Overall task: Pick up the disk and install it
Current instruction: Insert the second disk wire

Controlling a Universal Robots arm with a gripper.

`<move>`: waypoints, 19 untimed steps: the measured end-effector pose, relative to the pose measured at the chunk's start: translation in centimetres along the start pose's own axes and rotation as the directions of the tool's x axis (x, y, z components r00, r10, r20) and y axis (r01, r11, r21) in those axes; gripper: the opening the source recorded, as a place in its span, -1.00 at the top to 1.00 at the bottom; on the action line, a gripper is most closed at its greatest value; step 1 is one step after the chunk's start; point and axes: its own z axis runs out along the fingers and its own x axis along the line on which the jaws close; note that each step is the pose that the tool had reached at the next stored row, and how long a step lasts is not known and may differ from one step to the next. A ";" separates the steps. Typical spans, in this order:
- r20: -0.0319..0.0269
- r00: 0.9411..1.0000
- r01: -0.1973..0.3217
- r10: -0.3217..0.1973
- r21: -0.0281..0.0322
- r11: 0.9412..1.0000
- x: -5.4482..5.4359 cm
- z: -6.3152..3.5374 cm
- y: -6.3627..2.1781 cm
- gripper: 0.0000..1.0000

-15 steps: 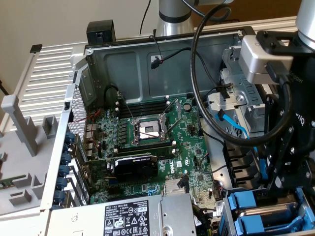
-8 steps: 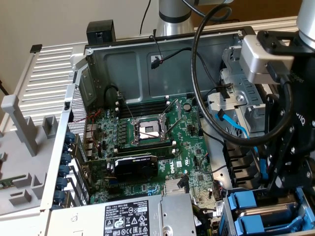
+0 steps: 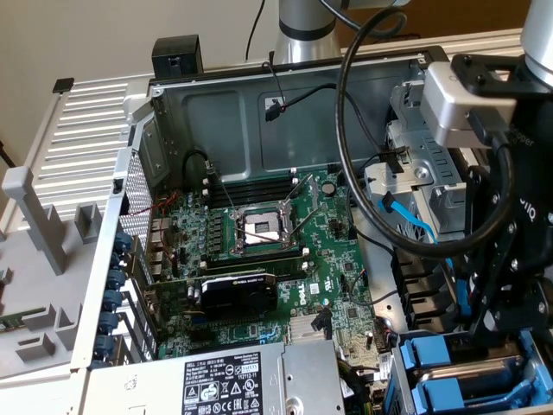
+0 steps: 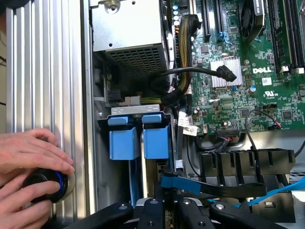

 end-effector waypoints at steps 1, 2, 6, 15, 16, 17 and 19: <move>0.000 1.000 0.000 0.000 0.000 1.000 0.0 0.00 -0.01 0.66; 0.000 1.000 0.000 0.000 0.000 1.000 0.0 0.00 -0.03 0.66; 0.000 1.000 0.000 0.000 0.000 1.000 0.0 0.00 -0.08 0.66; 0.000 1.000 -0.001 0.001 0.000 1.000 0.0 0.06 -0.13 0.66; 0.000 1.000 -0.001 0.001 0.000 1.000 0.0 0.07 -0.13 0.66; 0.000 1.000 -0.002 0.002 0.000 1.000 0.0 0.06 -0.13 0.66; 0.000 1.000 -0.002 0.002 0.000 1.000 0.0 0.06 -0.13 0.66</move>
